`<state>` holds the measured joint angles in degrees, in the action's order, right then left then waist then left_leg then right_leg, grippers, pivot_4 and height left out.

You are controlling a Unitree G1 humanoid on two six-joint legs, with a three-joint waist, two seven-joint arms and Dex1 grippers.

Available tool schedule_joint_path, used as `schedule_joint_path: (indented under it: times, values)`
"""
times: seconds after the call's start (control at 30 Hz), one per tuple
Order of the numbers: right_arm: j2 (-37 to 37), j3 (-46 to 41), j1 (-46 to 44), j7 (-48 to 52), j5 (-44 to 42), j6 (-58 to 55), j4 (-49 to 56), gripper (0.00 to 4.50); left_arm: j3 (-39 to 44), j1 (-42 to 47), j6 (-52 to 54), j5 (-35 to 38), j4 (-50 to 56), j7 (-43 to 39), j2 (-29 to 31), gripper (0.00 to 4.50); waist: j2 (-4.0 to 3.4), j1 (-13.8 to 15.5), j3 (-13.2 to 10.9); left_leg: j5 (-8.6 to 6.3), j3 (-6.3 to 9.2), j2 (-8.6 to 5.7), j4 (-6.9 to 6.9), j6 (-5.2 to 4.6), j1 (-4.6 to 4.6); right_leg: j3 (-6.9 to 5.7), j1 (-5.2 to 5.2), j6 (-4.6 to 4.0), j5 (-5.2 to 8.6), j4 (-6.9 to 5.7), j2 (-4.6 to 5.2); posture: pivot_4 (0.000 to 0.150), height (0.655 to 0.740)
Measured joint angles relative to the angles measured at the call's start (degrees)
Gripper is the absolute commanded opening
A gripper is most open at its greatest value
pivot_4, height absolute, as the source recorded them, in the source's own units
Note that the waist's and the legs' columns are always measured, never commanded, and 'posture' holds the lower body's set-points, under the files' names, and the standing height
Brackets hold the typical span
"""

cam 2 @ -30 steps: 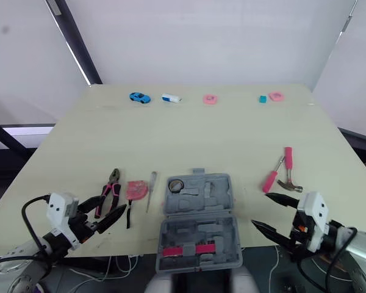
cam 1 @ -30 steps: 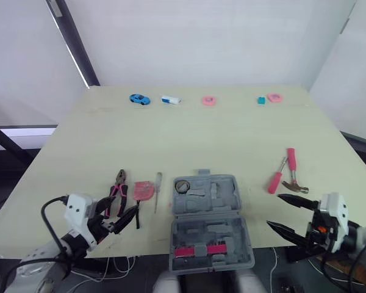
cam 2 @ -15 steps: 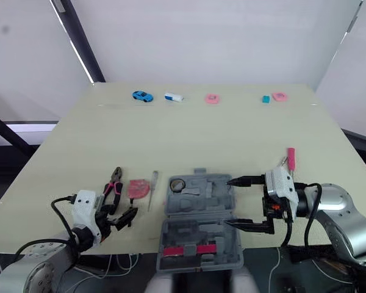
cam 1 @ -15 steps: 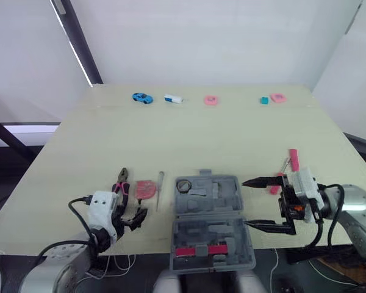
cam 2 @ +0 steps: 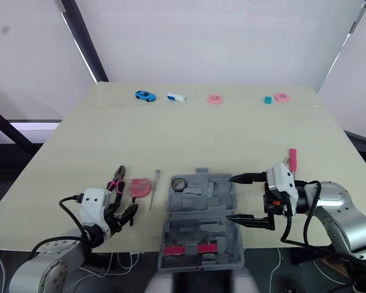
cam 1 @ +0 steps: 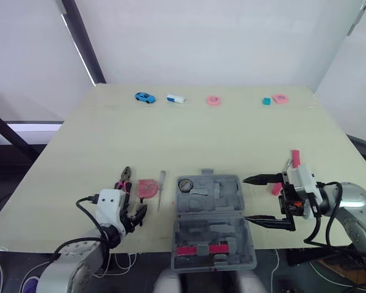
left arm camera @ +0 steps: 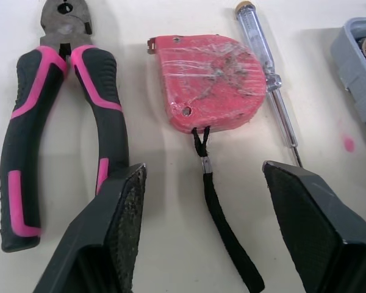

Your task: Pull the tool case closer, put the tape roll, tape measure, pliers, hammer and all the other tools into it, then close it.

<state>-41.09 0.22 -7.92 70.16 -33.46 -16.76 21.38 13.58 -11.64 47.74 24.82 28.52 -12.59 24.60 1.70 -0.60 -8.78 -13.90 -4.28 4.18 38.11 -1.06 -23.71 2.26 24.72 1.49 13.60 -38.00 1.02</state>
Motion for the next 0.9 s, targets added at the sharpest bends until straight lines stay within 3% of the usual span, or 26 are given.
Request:
schedule_joint_path:
  times: [0.4,0.43,0.5,0.7,0.9]
  values:
    - [0.0,-0.2,0.9,-0.5,-0.2,0.0,0.5,4.50,-2.6,5.4,0.6,-4.2,-5.5,3.4,-3.5,3.16,-0.01,0.0,0.0,0.00,0.02,0.00,0.11,0.00,0.01,-0.03,-0.08,0.04,-0.03,-0.04,-0.02,0.150,0.7400]
    - [0.0,-0.2,0.9,-0.5,-0.2,0.0,0.6,4.50,-2.7,5.6,0.6,-4.5,-5.6,3.6,-3.7,2.72,-0.02,0.0,0.0,0.00,0.02,0.00,0.11,0.00,0.01,-0.02,-0.08,0.05,-0.03,-0.04,-0.02,0.150,0.7400]
    - [0.0,-0.2,1.0,-0.6,-0.2,0.0,0.6,4.50,-2.8,6.1,0.7,-5.3,-6.0,4.3,-4.3,2.41,-0.04,0.0,0.0,0.00,0.03,0.00,0.11,0.00,0.02,-0.03,-0.09,0.04,-0.03,-0.05,-0.02,0.150,0.7400]
    - [0.0,-0.3,1.2,-0.7,-0.2,0.0,0.6,4.50,-2.9,5.9,1.0,-5.5,-6.0,4.3,-4.9,0.03,-0.05,0.1,0.0,0.00,0.03,-0.02,0.14,0.00,0.01,-0.02,-0.11,0.05,-0.04,-0.04,0.00,0.150,0.7400]
    - [0.0,-0.2,1.7,-0.7,-0.2,0.3,0.6,4.50,-3.1,3.3,1.6,-5.3,-3.6,2.1,-4.2,0.01,-0.05,0.0,0.0,0.00,0.04,-0.03,0.15,0.00,0.01,0.01,-0.13,0.05,-0.03,-0.03,-0.01,0.150,0.7400]
